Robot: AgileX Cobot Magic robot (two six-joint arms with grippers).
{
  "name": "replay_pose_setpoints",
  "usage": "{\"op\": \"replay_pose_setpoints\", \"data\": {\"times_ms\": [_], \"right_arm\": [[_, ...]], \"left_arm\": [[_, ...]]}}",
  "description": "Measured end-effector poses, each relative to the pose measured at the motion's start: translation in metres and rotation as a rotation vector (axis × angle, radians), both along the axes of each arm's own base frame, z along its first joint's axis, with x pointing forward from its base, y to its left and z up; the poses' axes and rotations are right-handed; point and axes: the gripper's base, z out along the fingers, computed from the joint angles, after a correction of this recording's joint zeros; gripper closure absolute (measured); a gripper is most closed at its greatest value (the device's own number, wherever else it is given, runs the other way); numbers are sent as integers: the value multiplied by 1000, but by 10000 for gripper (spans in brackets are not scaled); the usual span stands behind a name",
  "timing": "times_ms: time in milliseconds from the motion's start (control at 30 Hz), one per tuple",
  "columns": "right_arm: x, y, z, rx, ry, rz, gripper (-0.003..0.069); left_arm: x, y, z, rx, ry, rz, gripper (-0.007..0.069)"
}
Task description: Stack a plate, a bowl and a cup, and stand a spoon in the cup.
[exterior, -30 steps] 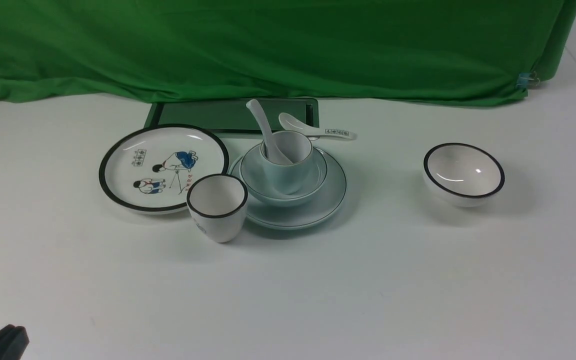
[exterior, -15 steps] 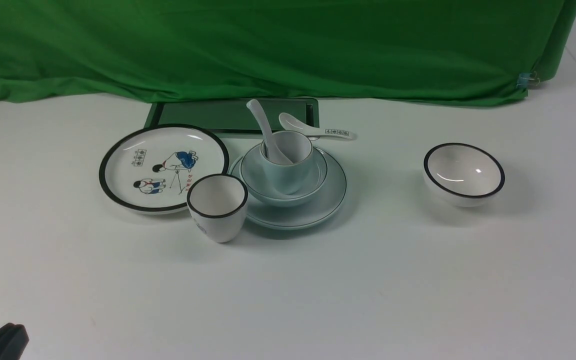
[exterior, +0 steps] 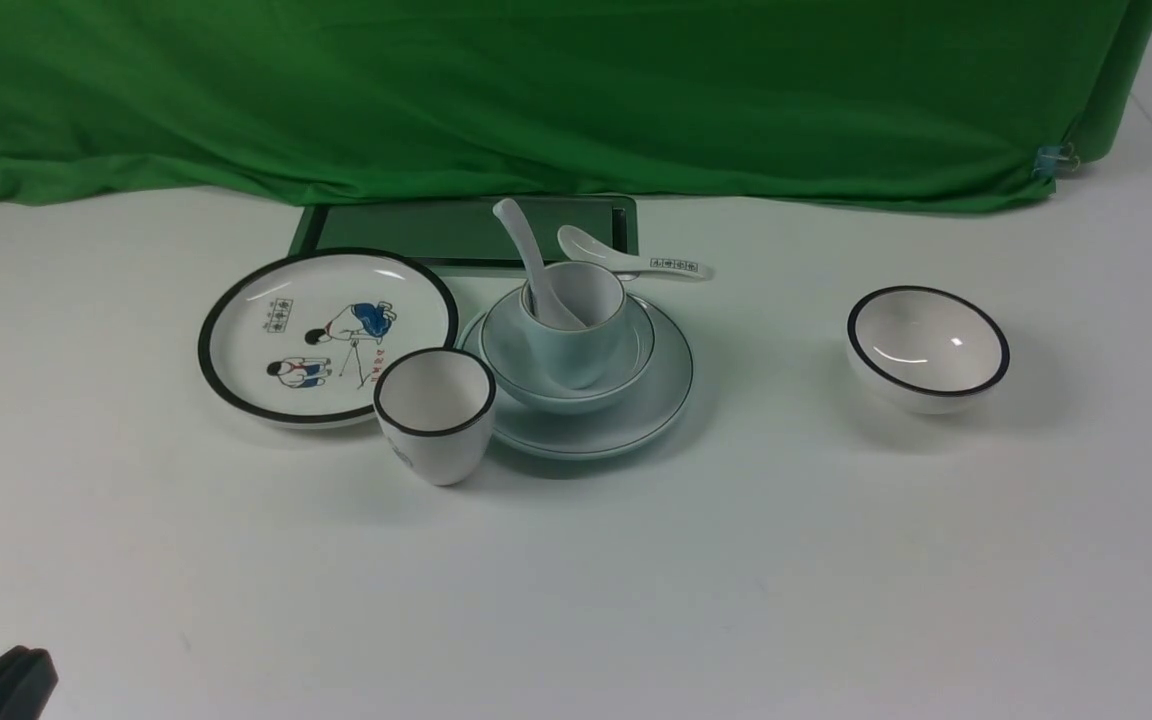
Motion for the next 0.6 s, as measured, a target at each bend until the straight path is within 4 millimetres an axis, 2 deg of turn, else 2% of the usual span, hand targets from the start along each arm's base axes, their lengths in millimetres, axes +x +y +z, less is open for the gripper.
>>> {"op": "replay_pose_setpoints", "data": {"times_ms": [600], "right_arm": [[0, 0, 0, 0, 0, 0, 445]], "left_arm": [[0, 0, 0, 4, -1, -1, 654]]}}
